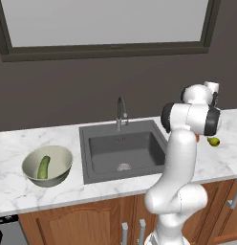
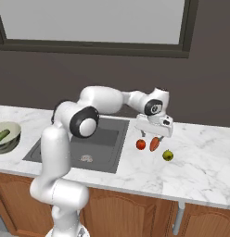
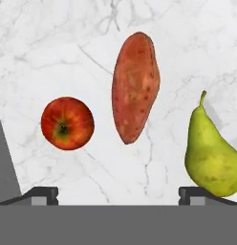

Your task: There is a mixed pile of frozen fruits and vegetables on the counter. Locate all the frozen vegetables and place the items in a bowl on the counter. Take all the frozen fruits and defrost them in a running sink.

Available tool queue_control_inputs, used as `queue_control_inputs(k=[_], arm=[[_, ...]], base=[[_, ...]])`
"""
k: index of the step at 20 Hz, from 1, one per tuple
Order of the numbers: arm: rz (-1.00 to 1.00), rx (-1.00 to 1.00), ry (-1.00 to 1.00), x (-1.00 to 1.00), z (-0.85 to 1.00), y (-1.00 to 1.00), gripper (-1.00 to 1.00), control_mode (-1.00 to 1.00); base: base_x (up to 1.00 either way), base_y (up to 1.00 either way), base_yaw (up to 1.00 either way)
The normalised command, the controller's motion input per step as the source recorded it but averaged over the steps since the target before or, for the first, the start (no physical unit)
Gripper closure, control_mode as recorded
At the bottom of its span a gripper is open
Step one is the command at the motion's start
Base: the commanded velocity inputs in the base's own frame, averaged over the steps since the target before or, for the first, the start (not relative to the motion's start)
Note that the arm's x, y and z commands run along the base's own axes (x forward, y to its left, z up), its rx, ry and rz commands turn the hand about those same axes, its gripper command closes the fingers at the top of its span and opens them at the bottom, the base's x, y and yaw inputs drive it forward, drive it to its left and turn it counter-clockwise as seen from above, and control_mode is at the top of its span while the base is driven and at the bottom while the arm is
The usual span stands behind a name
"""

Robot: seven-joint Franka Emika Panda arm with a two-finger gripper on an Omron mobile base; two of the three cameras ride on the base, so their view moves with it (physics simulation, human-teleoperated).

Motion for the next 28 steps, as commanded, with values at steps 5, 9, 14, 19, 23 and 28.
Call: queue_control_inputs(k=[5, 9, 14, 19, 23, 28], arm=[[-0.01, -0.13, -0.01, 0.43, -0.38, -0.15, -1.00, -1.00], [0.00, -0.01, -0.01, 0.35, -0.16, -0.14, -1.00, -1.00], [-0.02, 0.00, 0.02, 0.14, -0.24, -0.09, -1.00, -1.00], [-0.10, -0.02, 0.08, 0.00, -0.32, 0.08, -1.00, -1.00], [-0.14, 0.00, 0.02, 0.00, -0.28, 0.31, -1.00, -1.00], [-0.14, 0.00, 0.06, 0.00, -0.30, 0.06, -1.00, -1.00]], base=[[0.00, 0.00, 0.00], [0.00, 0.00, 0.00], [0.00, 0.00, 0.00], [0.00, 0.00, 0.00], [0.00, 0.00, 0.00], [0.00, 0.00, 0.00]])
